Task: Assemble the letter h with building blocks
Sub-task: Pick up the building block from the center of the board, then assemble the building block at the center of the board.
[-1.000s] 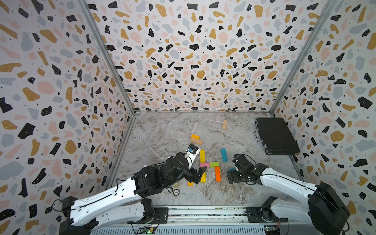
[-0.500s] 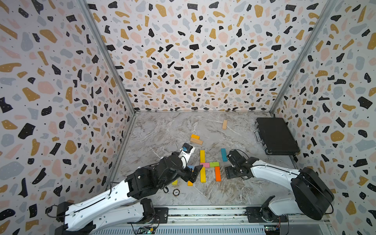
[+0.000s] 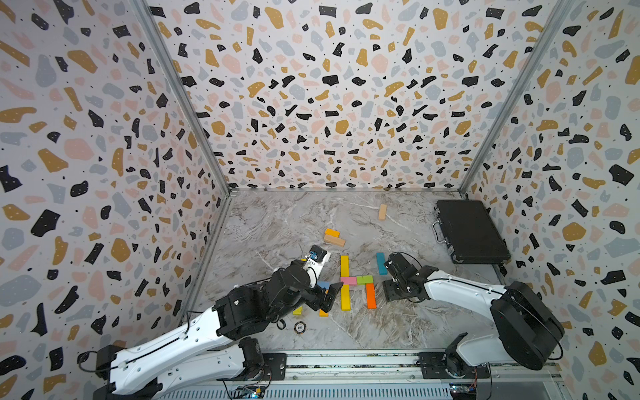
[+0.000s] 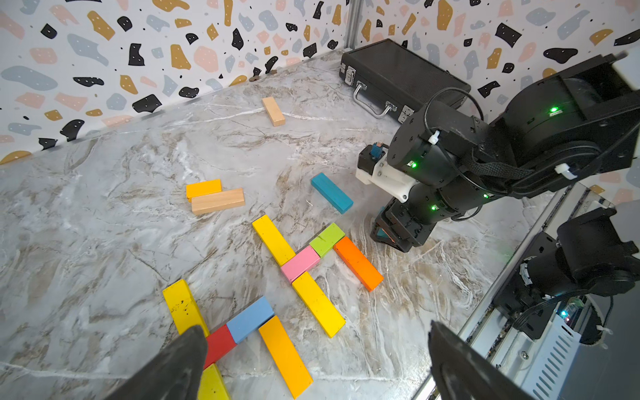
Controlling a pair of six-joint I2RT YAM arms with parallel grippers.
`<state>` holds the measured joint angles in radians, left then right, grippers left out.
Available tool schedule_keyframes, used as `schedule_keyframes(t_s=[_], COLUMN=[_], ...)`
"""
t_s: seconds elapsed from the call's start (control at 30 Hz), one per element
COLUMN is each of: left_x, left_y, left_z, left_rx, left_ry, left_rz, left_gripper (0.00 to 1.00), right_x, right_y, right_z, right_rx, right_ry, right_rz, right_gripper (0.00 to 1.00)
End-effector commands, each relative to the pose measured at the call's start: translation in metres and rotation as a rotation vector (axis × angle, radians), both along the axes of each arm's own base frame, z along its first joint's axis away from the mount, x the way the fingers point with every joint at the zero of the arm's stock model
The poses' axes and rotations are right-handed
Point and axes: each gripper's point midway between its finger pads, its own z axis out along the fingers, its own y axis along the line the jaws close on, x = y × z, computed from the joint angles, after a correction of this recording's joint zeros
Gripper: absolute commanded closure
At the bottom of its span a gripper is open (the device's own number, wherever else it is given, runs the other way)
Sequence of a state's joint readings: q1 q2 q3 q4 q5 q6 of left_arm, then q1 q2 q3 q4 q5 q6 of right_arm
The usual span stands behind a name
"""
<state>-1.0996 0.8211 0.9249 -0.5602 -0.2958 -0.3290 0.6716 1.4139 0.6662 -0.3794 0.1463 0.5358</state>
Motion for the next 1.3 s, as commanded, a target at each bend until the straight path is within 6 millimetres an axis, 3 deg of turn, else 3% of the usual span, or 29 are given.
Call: schedule_keyframes(t_s=[0.0,0.23,0.6,1.27], left_x=[0.003,0.005,0.007,0.008], left_y=[0.000,0.003,0.005,0.004], left_z=[0.001,0.002,0.001,-0.002], left_rx=[-0.006,-0.002,0.001,0.005], left_ry=[-0.013,-0.024,-0.030,-0.028], left_rz=[0.004,0.019,0.030,0.029], left_gripper=[0.01,0.01,0.01,0.01], right_x=[0.010,0.028,0.043,0.048], right_y=[-0.002,0.001,0.018,0.016], right_z=[0.015,0.032,0.021,0.008], right_rx=[0.043,0.054,0.079,0.063], right_ry=[-0.068,-0.124,-0.091,-0.079], right_rz=[-0.086,-0.161,-0.202,-0.271], right_gripper=[0.34,0.34,0.33,0.33])
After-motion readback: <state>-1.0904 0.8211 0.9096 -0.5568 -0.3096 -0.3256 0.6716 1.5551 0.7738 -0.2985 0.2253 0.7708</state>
